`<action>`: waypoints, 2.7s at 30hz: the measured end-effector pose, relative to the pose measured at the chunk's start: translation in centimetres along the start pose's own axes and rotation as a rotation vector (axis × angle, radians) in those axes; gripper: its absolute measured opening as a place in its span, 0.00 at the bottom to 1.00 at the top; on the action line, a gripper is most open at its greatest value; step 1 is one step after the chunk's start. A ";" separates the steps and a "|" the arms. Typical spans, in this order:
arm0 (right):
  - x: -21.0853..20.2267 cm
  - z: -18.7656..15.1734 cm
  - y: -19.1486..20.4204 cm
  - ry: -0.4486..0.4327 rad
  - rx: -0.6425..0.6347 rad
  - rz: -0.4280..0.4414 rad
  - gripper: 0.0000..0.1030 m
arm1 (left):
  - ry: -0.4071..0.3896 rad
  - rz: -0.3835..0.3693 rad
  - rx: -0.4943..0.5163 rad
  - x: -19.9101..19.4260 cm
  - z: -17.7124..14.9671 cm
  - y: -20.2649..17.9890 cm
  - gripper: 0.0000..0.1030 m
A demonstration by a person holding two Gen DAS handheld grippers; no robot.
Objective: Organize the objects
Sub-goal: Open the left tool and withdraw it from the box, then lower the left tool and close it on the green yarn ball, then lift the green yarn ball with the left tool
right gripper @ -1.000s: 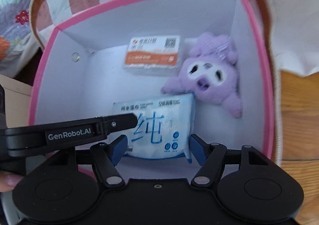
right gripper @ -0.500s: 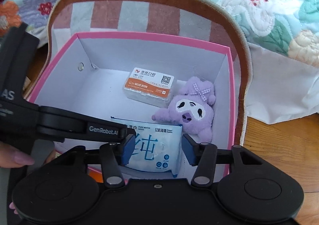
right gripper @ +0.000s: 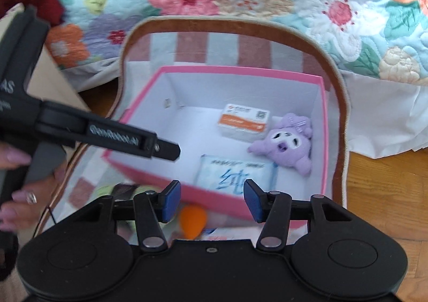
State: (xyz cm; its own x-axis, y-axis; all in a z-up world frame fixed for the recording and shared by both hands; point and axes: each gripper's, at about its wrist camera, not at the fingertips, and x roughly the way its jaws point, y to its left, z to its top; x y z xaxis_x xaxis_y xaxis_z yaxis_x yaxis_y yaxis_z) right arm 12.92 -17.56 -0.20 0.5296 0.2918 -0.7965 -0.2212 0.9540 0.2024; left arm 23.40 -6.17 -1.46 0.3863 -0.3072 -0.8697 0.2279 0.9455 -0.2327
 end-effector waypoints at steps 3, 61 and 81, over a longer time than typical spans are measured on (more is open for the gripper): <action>-2.0 -0.4 1.6 0.000 -0.028 0.037 0.59 | -0.010 -0.002 0.031 -3.0 -0.9 0.9 0.63; 7.7 -8.7 10.8 0.202 -0.277 0.242 0.83 | -0.045 -0.168 -0.208 4.3 -11.3 10.9 0.55; 9.3 -6.2 10.5 0.138 -0.501 0.080 0.82 | 0.056 -0.255 -0.448 4.5 -13.4 13.5 0.62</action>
State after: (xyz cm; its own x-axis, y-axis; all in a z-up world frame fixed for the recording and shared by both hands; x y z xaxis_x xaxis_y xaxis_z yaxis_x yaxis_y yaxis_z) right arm 10.41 -5.31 -9.00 0.3897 0.3186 -0.8641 -0.6392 0.7690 -0.0047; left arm 16.19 6.65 -14.33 0.3169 -0.5394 -0.7801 -0.1017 0.7984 -0.5934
